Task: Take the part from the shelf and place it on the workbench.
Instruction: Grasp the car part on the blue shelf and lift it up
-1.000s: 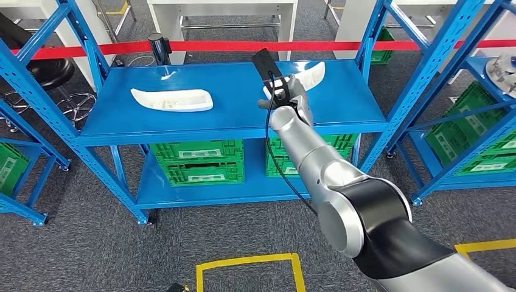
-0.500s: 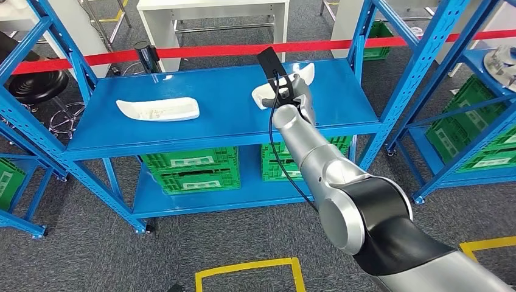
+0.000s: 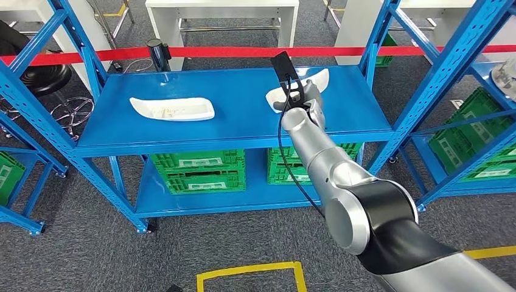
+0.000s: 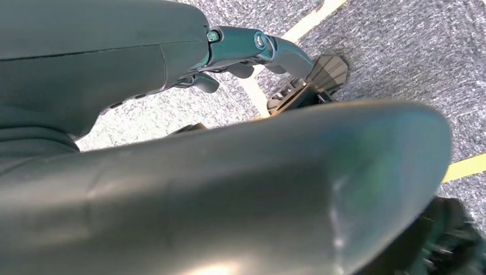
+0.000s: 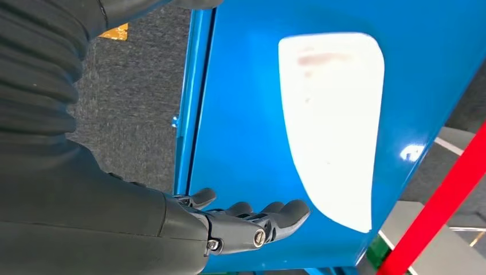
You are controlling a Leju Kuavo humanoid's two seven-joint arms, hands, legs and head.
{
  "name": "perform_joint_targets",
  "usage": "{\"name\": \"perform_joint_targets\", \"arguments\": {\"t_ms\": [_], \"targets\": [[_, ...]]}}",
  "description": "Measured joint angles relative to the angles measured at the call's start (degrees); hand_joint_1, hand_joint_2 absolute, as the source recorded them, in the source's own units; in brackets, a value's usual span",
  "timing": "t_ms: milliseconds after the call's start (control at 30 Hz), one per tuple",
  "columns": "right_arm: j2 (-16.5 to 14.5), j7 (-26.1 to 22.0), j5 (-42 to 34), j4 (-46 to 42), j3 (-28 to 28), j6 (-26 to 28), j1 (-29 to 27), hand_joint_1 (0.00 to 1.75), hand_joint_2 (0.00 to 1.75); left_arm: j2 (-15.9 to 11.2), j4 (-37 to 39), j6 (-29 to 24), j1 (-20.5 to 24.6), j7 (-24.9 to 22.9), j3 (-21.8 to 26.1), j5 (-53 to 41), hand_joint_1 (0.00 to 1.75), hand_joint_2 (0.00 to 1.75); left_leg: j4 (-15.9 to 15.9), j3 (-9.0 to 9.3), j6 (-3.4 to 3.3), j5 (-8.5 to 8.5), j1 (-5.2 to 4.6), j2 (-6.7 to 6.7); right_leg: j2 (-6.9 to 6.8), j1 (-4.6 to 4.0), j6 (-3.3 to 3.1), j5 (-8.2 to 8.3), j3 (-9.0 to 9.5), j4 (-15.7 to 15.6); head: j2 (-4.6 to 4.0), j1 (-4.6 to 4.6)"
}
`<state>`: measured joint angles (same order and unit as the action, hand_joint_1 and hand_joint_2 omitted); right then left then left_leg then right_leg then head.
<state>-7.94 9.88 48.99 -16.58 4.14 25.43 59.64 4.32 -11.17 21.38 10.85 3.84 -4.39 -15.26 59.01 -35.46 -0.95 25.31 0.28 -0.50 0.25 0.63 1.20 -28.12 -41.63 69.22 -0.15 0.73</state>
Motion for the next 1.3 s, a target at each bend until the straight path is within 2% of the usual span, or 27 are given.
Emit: {"name": "perform_joint_targets", "arguments": {"t_ms": [67,100,200,267,300,367,400,433,467,500,533,567,600,633,700,767,800,867,900,933,967,1000,1033,1100,1133,1233,1300], "targets": [[0.13,-0.10,0.09,-0.01,-0.14,0.05,0.07,0.00,1.75,0.01,-0.01,0.00,0.03,0.01,0.01,0.00,0.00,0.00,0.24,0.24,0.46,0.47,-0.14,-0.01,0.00,-0.16,-0.43,2.83,3.31,-7.19,0.00,-0.02],[0.15,-0.13,0.12,-0.01,-0.16,0.07,0.06,0.00,1.75,0.01,-0.01,0.00,0.06,0.02,0.02,0.00,0.00,0.00,0.27,0.31,0.75,0.63,-0.21,0.00,0.00,-0.26,-0.65,3.26,4.28,-9.11,0.00,-0.06],[0.27,-0.13,0.13,0.00,-0.24,0.12,0.02,0.00,1.75,0.02,-0.01,0.00,0.05,0.05,0.05,0.00,0.00,0.00,0.01,0.48,1.69,0.84,-0.23,0.01,0.04,-0.37,-1.51,3.18,4.92,-10.09,0.00,-0.06],[0.37,-0.13,0.13,-0.01,-0.31,0.20,0.12,0.00,1.75,-0.01,-0.02,0.00,0.04,0.06,0.08,0.00,0.00,0.00,1.62,-0.15,2.35,1.85,-0.17,0.10,0.02,-0.10,-2.16,3.25,5.56,-10.57,0.00,-0.22],[0.37,-0.13,0.13,-0.01,-0.33,0.23,0.13,0.00,1.75,-0.03,-0.02,0.00,0.04,0.07,0.10,0.00,0.00,0.00,4.14,-1.37,2.64,3.08,-0.10,0.15,-0.01,0.03,-2.45,3.21,5.89,-10.74,0.00,-0.32],[0.37,-0.13,0.13,-0.01,-0.38,0.25,-0.06,0.00,1.75,-0.03,-0.02,0.00,-0.01,0.08,0.10,0.00,0.00,0.00,11.53,-5.25,3.09,5.91,0.05,0.20,-0.01,0.04,-2.82,2.94,6.22,-10.76,0.00,-0.46],[0.37,-0.12,0.13,0.00,-0.41,0.25,-0.27,0.00,1.75,-0.03,-0.01,0.00,-0.08,0.08,0.10,0.00,0.00,0.00,14.50,-7.08,3.23,6.61,0.10,0.20,0.00,0.04,-2.88,2.81,6.32,-10.73,0.00,-0.46],[0.37,-0.12,0.13,0.01,-0.45,0.25,-0.48,0.00,1.75,-0.03,-0.01,0.00,-0.17,0.08,0.10,0.00,0.00,0.00,15.66,-8.07,3.31,6.28,0.13,0.21,0.01,0.04,-2.88,2.67,6.43,-10.69,0.00,-0.46],[0.37,-0.12,0.13,0.01,-0.49,0.24,-0.62,0.00,1.75,-0.03,-0.01,0.00,-0.22,0.08,0.11,0.00,0.00,0.00,14.59,-7.94,3.30,4.93,0.16,0.21,0.04,0.06,-2.81,2.50,6.55,-10.61,0.00,-0.46],[0.37,-0.14,0.16,0.01,-0.51,0.23,-0.69,0.00,1.75,-0.03,-0.01,0.00,-0.24,0.08,0.11,0.00,0.00,0.00,11.49,-6.72,3.22,2.80,0.19,0.23,0.06,0.08,-2.69,2.29,6.72,-10.50,0.00,-0.46],[0.37,-0.16,0.20,0.01,-0.53,0.21,-0.68,0.00,1.75,-0.03,-0.02,0.00,-0.23,0.08,0.11,0.00,0.00,0.00,7.40,-4.95,3.06,0.76,0.21,0.27,0.07,0.09,-2.49,2.04,6.88,-10.36,0.00,-0.46],[0.38,-0.21,0.25,0.00,-0.54,0.18,-0.64,0.00,1.75,-0.03,-0.02,0.00,-0.19,0.08,0.11,0.01,0.00,0.00,3.74,-3.16,2.84,-0.57,0.14,0.29,0.11,0.00,-2.19,1.74,6.95,-10.17,0.00,-0.47],[0.38,-0.25,0.28,0.00,-0.55,0.13,-0.60,0.00,1.75,-0.03,-0.02,0.00,-0.17,0.08,0.13,0.01,0.00,0.00,1.25,-1.88,2.56,-1.20,0.06,0.30,0.13,-0.08,-1.89,1.50,7.00,-10.06,0.00,-0.42],[0.39,-0.28,0.31,0.00,-0.56,0.06,-0.59,0.00,1.75,-0.03,-0.02,0.00,-0.17,0.08,0.15,0.02,0.00,0.00,0.15,-1.25,2.24,-1.12,-0.04,0.28,0.15,-0.16,-1.56,1.33,7.01,-10.03,0.00,-0.38],[0.39,-0.31,0.36,-0.02,-0.58,-0.04,-0.61,0.00,1.75,-0.02,-0.03,0.00,-0.21,0.08,0.28,0.02,0.00,0.00,-0.09,-0.93,1.50,-0.91,-0.15,0.20,0.11,-0.15,-0.87,1.13,7.14,-10.18,0.00,-0.30],[0.39,-0.38,0.45,-0.04,-0.58,-0.07,-0.54,0.00,1.75,0.01,-0.04,0.00,-0.20,0.08,0.42,0.03,0.00,0.00,-0.47,-0.57,0.75,-0.93,-0.05,0.16,0.04,0.01,-0.19,0.20,6.64,-8.83,0.00,-0.24],[0.39,-0.42,0.51,-0.04,-0.58,-0.10,-0.49,0.00,1.75,0.03,-0.04,0.00,-0.17,0.08,0.45,0.04,0.00,0.00,-0.64,-0.38,0.44,-0.94,0.05,0.16,0.01,0.05,0.07,-0.97,5.59,-6.62,0.00,-0.19],[0.39,-0.46,0.67,-0.02,-0.58,-0.17,-0.60,0.00,1.75,0.07,-0.04,0.00,-0.19,0.08,0.47,0.10,0.00,0.00,-0.66,-0.20,0.03,-0.71,0.03,0.15,-0.01,0.08,0.38,-4.06,1.78,0.67,0.00,-0.12],[0.39,-0.43,0.75,-0.01,-0.58,-0.21,-0.80,0.00,1.75,0.08,-0.03,0.00,-0.25,0.08,0.48,0.13,0.00,0.00,-0.62,-0.13,-0.06,-0.58,0.01,0.14,-0.01,0.09,0.47,-5.01,-0.17,4.02,0.00,-0.12],[0.39,-0.39,0.83,0.00,-0.59,-0.23,-1.02,0.00,1.75,0.09,-0.03,0.00,-0.31,0.09,0.48,0.16,0.00,0.00,-0.55,-0.04,-0.12,-0.42,0.00,0.12,-0.01,0.09,0.50,-5.04,-1.46,5.84,0.00,-0.11],[0.39,-0.35,0.89,0.01,-0.59,-0.23,-1.16,0.00,1.75,0.08,-0.02,0.00,-0.36,0.10,0.48,0.17,0.00,0.00,-0.42,0.07,-0.09,-0.24,0.00,0.09,-0.01,0.10,0.46,-3.95,-1.70,5.46,0.00,-0.11],[0.39,-0.32,0.93,0.01,-0.60,-0.23,-1.19,0.00,1.75,0.09,-0.02,0.00,-0.38,0.14,0.48,0.18,0.00,0.00,-0.26,0.23,0.00,0.00,0.00,0.07,-0.01,0.10,0.36,-1.95,-0.81,2.86,0.00,-0.11],[0.39,-0.31,0.99,0.01,-0.60,-0.23,-1.14,0.00,1.75,0.11,-0.03,0.00,-0.39,0.19,0.48,0.19,0.00,0.00,-0.07,0.41,0.14,0.29,0.00,0.04,-0.03,0.11,0.22,0.33,0.85,-1.11,0.00,-0.11],[0.39,-0.32,1.14,0.01,-0.60,-0.25,-0.93,0.00,1.75,0.13,-0.03,0.00,-0.33,0.33,0.48,0.19,0.00,0.00,0.22,0.63,0.65,0.83,-0.18,-0.01,-0.05,-0.10,-0.28,2.80,3.99,-7.78,0.00,-0.15],[0.38,-0.31,1.20,0.01,-0.60,-0.26,-0.89,0.00,1.75,0.13,-0.03,0.00,-0.31,0.37,0.49,0.19,0.00,0.00,0.25,0.71,0.96,0.99,-0.25,-0.04,-0.04,-0.23,-0.58,2.96,4.79,-9.30,0.00,-0.18],[0.37,-0.29,1.30,0.00,-0.62,-0.29,-0.82,0.00,1.75,0.08,-0.04,0.00,-0.31,0.41,0.50,0.17,0.00,0.00,0.06,0.96,2.01,1.25,-0.22,-0.06,0.04,-0.26,-1.64,2.70,5.34,-9.93,0.00,-0.17],[0.27,-0.30,1.39,-0.01,-0.65,-0.30,-0.68,0.00,1.75,0.01,-0.08,0.00,-0.26,0.42,0.51,0.17,0.00,0.00,2.33,0.00,2.65,2.57,-0.16,0.05,0.05,-0.01,-2.36,2.71,5.93,-10.36,0.00,-0.35]]}}
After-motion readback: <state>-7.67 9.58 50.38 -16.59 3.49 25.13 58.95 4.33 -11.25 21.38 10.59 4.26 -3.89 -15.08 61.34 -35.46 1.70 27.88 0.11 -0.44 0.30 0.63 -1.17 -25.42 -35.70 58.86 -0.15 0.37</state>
